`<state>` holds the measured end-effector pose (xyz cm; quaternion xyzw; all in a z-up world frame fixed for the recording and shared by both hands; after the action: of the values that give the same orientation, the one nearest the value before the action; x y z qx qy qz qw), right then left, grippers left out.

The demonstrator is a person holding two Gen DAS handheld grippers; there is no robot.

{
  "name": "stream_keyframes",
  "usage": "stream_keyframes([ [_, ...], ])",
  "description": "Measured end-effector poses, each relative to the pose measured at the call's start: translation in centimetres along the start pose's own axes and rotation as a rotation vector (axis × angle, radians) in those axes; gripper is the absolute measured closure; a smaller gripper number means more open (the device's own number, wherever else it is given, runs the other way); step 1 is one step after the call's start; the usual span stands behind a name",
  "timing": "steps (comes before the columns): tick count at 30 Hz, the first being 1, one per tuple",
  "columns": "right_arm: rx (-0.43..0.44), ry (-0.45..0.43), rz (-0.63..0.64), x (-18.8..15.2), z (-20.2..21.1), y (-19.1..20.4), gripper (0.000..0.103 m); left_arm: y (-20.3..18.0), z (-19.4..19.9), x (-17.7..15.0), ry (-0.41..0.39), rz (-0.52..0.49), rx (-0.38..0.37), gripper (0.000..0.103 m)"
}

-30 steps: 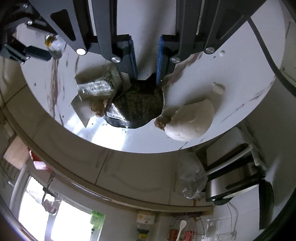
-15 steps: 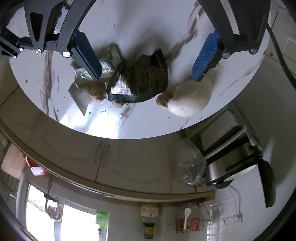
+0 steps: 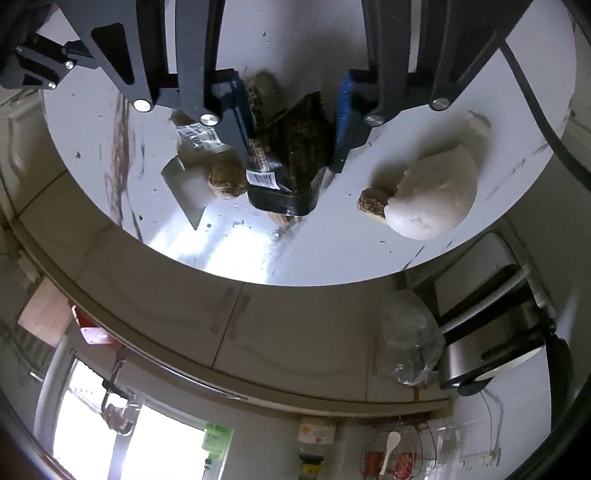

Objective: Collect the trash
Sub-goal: 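Grasp the yellow-labelled packet with the right tool while the left grasps the dark snack bag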

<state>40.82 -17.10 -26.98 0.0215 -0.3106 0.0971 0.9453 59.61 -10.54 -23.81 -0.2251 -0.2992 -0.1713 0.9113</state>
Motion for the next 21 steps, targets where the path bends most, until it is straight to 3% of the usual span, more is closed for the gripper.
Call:
stream_keyframes([
  [7, 0.012, -0.004, -0.028, -0.7, 0.6, -0.4, 0.085, 0.9, 1.2, -0.4, -0.008, 0.030, -0.017, 0.078],
  [21, 0.063, -0.009, -0.072, -2.2, 1.8, -1.4, 0.090, 0.2, 6.5, -4.4, -0.046, 0.035, -0.008, 0.080],
])
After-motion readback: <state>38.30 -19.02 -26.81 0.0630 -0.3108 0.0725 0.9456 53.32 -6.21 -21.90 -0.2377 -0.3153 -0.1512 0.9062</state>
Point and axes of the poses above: each gripper's, at about its wrist camera, not at the fingertips, and z roughly against the way its jaws point, y to its left, x to its top, the point moved 6 cm from there along -z, roughly the way its jaws point, and after that the axes turned 10 degrees about -x, right-handed, at the moved point
